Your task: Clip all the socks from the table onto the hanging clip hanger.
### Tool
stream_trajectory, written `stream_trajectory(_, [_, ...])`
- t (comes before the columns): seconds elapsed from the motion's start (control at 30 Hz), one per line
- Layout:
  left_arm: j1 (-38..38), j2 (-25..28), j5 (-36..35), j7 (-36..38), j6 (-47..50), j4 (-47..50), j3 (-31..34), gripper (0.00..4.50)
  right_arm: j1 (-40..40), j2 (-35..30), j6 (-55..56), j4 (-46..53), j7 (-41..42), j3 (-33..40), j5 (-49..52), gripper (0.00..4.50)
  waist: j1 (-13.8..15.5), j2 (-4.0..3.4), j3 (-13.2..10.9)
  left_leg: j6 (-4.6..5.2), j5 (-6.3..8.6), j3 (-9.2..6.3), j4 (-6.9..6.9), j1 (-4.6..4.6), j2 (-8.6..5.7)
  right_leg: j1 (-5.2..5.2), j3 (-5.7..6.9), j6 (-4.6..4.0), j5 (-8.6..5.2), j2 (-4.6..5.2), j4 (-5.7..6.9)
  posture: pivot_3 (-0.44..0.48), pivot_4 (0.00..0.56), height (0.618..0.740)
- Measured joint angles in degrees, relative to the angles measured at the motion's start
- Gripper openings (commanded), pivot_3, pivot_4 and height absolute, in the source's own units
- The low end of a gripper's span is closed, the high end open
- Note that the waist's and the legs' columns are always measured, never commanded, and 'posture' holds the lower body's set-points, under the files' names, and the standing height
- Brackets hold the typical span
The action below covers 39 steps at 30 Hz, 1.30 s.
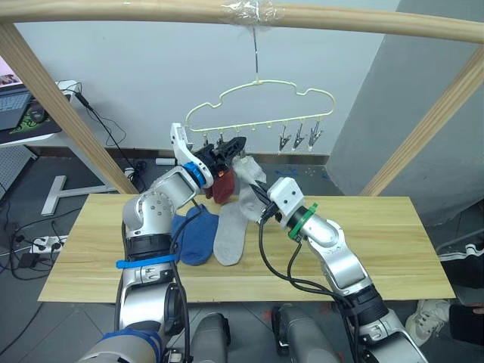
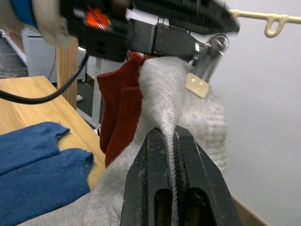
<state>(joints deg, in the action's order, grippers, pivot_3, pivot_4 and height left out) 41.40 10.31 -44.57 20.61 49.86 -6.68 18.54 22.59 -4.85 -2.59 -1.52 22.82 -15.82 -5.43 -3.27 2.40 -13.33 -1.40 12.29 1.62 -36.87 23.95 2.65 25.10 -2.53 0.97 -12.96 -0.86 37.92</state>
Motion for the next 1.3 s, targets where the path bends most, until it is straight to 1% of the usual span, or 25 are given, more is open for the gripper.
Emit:
stream_trajectory(0.13, [-0.55,0.38,-1.43,-0.20,1.24,1.76,-0.02,4.25,1.24,0.46,-0.13,-1.13,-0.33,0.47,0.02,0.00,0.00,0.00,0.00,0.00,0.00,-0.01,0.02,0.01,0.00,0.01,0.01,0.00,0.00,0.00,-0.02,-0.037,0.239,0.740])
stream_trajectory(0.17, [-1.05,0.82,-1.92,-0.25,1.81,2.40,-0.03,4.47,1.24,0.58,-0.13,-1.35,-0.32,0.47,0.03,0.00,-0.01,0.00,-0.01,0.00,0.00,0.00,0.05,0.01,0.00,0.03,0.00,0.00,0.00,0.00,-0.02,-0.037,0.239,0.740])
stream_trajectory(0.27, [-3.05,1.95,-3.09,-0.88,3.81,4.85,-0.03,4.47,1.41,0.79,-0.13,-2.00,-0.31,0.53,0.05,0.00,-0.04,0.00,-0.01,0.00,0.00,-0.03,0.07,0.02,0.04,0.06,-0.02,0.00,0.00,0.00,-0.02,-0.032,0.238,0.740])
stream_trajectory(0.37, [-6.11,4.38,-4.66,-1.48,6.25,8.56,0.25,4.47,2.22,1.26,-0.16,-3.58,-0.32,1.02,0.46,0.00,-0.10,-0.01,-0.02,0.00,0.00,-0.08,0.07,0.02,0.06,0.08,-0.04,0.00,0.00,0.00,0.00,-0.028,0.235,0.740])
stream_trajectory(0.4, [-6.70,4.84,-4.99,-1.61,6.78,9.32,0.61,4.49,2.57,1.29,-0.21,-3.96,-0.33,1.23,0.67,0.24,-0.06,-0.02,-0.03,0.00,0.00,-0.09,0.07,0.02,0.06,0.09,-0.04,0.00,0.00,0.00,0.01,-0.024,0.234,0.740])
stream_trajectory(0.5, [-9.50,8.63,-6.62,-2.08,9.81,14.43,0.89,4.50,4.08,1.89,-0.61,-5.30,0.10,2.20,2.50,0.99,0.03,0.00,-0.04,0.00,0.00,-0.11,0.07,0.02,0.07,0.09,-0.03,-0.01,0.00,0.02,0.02,-0.005,0.229,0.740])
stream_trajectory(0.6, [-10.91,11.19,-7.18,-2.55,11.78,17.92,0.77,4.50,4.71,2.07,-3.78,-6.02,1.27,2.69,4.50,2.00,0.16,0.00,-0.03,0.00,0.00,-0.12,0.06,0.03,0.09,0.08,-0.04,-0.01,-0.01,0.06,-0.01,0.004,0.226,0.740])
stream_trajectory(0.67, [-12.03,12.61,-7.28,-2.53,12.69,19.53,0.43,4.50,4.55,1.79,-6.44,-6.05,1.96,2.84,4.96,2.58,0.29,0.00,-0.04,0.00,0.00,-0.13,0.06,0.05,0.08,0.08,-0.04,-0.02,-0.01,0.12,-0.03,0.015,0.225,0.740])
stream_trajectory(0.7, [-12.46,13.41,-7.13,-2.48,13.08,20.15,-0.07,4.50,4.09,1.56,-7.56,-6.03,2.08,3.04,5.12,3.02,0.39,0.00,-0.03,0.00,0.00,-0.14,0.06,0.07,0.07,0.08,-0.04,-0.02,-0.01,0.14,-0.04,0.025,0.223,0.740])
stream_trajectory(0.77, [-14.40,17.64,-4.44,-1.70,12.93,22.61,-3.99,4.50,2.42,1.07,-11.13,-5.10,1.96,3.67,6.25,3.67,0.59,0.00,-0.04,0.00,0.00,-0.13,0.09,0.08,0.05,0.10,-0.07,-0.03,-0.02,0.17,-0.06,0.029,0.221,0.740])
stream_trajectory(0.8, [-15.44,19.19,-3.02,-0.90,12.22,23.62,-5.74,4.50,1.56,1.02,-12.93,-4.40,1.68,4.32,6.69,4.05,0.66,-0.01,-0.04,0.00,0.00,-0.13,0.12,0.08,0.05,0.11,-0.08,-0.03,-0.02,0.18,-0.08,0.029,0.219,0.740])
stream_trajectory(0.83, [-16.59,20.34,-1.41,-0.04,11.15,24.91,-7.49,4.50,0.66,0.99,-15.16,-3.29,1.03,5.18,7.07,4.31,0.85,-0.01,-0.04,0.00,0.00,-0.13,0.13,0.08,0.06,0.13,-0.08,-0.05,-0.03,0.20,-0.09,0.029,0.219,0.740])
stream_trajectory(0.9, [-17.96,20.33,0.27,1.00,8.21,27.14,-9.29,4.50,-0.09,0.44,-19.58,0.37,0.23,6.71,8.07,4.31,1.27,-0.02,-0.05,0.00,0.00,-0.15,0.11,0.20,0.06,0.23,-0.08,-0.06,-0.03,0.28,-0.08,0.028,0.215,0.740])
stream_trajectory(0.97, [-18.72,20.03,1.03,2.15,5.11,29.05,-9.35,4.50,0.11,0.72,-21.93,4.61,-1.55,8.61,8.97,4.31,1.33,-0.02,-0.05,0.00,0.00,-0.15,0.10,0.20,0.09,0.24,-0.08,-0.06,-0.03,0.39,-0.08,0.028,0.215,0.740])
stream_trajectory(1.07, [-21.18,21.08,3.92,5.30,-0.87,31.80,-10.09,4.50,2.51,2.88,-24.86,10.30,-5.75,12.89,11.04,3.72,1.32,-0.04,-0.03,0.00,0.00,-0.11,0.15,0.15,0.06,0.24,-0.03,-0.07,-0.03,0.34,-0.06,0.020,0.211,0.740])
stream_trajectory(1.2, [-23.36,21.32,7.14,8.09,-6.07,31.72,-11.33,4.50,5.33,3.26,-26.73,12.67,-8.80,14.04,11.16,2.41,1.41,-0.03,-0.03,0.00,0.00,-0.06,0.17,0.20,0.06,0.23,0.02,-0.17,-0.10,0.29,-0.08,0.010,0.206,0.740])
stream_trajectory(1.3, [-22.59,21.05,9.43,9.01,-9.83,30.85,-11.81,4.50,6.02,3.45,-26.72,11.86,-10.28,13.70,11.01,2.41,1.43,-0.03,-0.03,0.00,0.00,-0.06,0.16,0.28,0.05,0.25,0.02,-0.18,-0.11,0.18,-0.11,0.004,0.198,0.740])
